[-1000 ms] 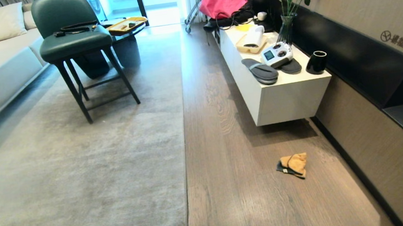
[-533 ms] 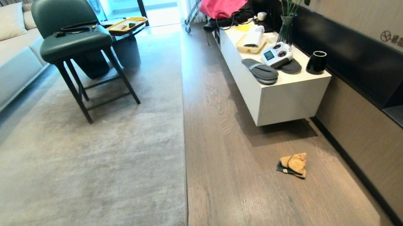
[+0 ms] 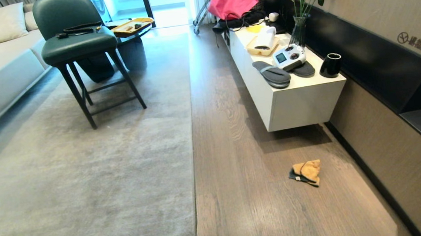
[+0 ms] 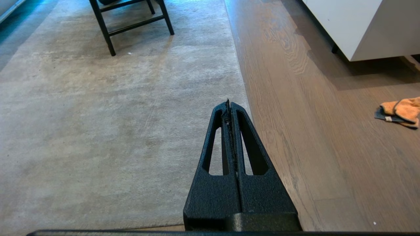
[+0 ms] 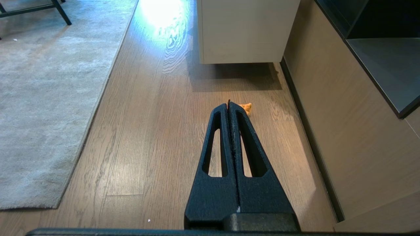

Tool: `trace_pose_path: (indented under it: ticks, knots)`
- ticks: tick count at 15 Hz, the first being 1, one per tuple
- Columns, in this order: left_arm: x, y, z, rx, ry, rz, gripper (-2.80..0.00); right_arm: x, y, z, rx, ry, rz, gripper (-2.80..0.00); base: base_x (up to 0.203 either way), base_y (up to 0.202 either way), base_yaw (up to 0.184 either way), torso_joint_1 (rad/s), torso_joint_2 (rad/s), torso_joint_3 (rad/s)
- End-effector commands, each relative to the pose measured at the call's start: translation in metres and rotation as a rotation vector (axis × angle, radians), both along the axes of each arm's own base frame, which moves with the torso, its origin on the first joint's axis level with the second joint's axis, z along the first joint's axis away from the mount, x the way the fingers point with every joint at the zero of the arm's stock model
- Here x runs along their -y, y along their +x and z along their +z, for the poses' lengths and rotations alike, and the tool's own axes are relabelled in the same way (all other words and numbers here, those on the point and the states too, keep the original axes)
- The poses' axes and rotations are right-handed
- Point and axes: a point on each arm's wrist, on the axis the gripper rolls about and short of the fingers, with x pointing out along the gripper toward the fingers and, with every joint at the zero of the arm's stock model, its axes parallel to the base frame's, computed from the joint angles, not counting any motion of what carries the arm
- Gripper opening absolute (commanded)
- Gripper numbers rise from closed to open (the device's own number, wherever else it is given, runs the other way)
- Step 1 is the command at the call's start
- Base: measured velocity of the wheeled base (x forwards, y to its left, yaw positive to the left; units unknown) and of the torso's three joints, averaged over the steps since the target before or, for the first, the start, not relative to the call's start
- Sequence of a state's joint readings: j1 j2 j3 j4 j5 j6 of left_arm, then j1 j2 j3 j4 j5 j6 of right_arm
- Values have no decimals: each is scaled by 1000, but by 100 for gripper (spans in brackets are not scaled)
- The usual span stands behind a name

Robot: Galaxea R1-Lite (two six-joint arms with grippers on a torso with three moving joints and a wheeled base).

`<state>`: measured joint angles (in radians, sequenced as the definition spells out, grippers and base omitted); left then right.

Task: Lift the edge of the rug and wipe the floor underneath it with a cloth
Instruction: Pick up the rag

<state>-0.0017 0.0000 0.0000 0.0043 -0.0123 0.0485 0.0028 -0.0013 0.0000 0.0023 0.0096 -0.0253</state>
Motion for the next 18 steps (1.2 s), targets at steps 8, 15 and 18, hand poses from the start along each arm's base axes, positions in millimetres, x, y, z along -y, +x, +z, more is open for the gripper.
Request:
trace_pose_path:
  ticks: [8, 15, 18]
  knots:
    - [0, 0, 0, 1, -2, 0, -280, 0, 0, 0, -1, -1, 1, -280, 0, 0, 0, 2, 0, -41]
    - [0, 0, 0, 1, -2, 3, -280, 0, 0, 0, -1, -1, 0, -280, 0, 0, 0, 3, 3, -191]
    - [0, 0, 0, 1, -2, 3, -280, 0, 0, 0, -2, -1, 1, -280, 0, 0, 0, 4, 1, -201]
